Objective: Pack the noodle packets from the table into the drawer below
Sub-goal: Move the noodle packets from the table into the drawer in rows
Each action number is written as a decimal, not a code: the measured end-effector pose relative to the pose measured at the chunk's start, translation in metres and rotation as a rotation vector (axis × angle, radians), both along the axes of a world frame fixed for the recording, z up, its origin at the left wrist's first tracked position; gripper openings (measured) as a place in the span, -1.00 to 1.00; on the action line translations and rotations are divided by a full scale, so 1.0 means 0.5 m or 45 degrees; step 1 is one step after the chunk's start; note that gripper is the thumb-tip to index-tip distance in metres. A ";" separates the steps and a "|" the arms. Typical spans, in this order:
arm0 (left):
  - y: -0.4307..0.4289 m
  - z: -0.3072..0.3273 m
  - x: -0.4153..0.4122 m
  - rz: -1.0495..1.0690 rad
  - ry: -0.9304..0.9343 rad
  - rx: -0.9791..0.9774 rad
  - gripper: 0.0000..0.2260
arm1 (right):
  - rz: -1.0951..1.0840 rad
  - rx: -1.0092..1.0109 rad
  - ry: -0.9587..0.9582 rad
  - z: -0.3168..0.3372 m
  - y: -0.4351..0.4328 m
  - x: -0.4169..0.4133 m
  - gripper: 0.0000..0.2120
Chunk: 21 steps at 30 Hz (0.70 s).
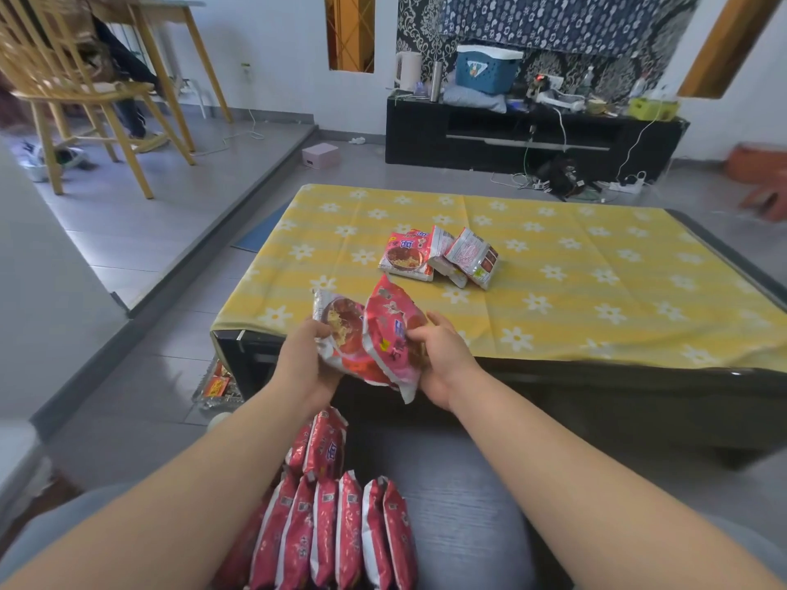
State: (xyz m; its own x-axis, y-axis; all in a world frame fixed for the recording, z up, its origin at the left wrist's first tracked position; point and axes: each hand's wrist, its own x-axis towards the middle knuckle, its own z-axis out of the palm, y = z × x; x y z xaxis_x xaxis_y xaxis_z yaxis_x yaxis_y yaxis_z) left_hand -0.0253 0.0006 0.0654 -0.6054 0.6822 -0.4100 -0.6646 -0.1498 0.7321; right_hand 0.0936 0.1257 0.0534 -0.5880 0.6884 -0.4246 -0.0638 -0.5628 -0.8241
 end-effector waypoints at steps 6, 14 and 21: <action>-0.001 0.005 0.003 -0.052 0.124 -0.077 -0.63 | -0.055 0.029 -0.041 -0.007 0.011 0.017 -0.16; 0.014 -0.002 0.003 0.108 0.169 -0.111 -0.83 | -0.089 -0.103 -0.042 -0.007 0.003 0.020 -0.56; 0.015 -0.010 0.015 0.019 0.342 0.049 -0.76 | 0.103 -0.237 0.033 -0.020 -0.023 0.018 -0.69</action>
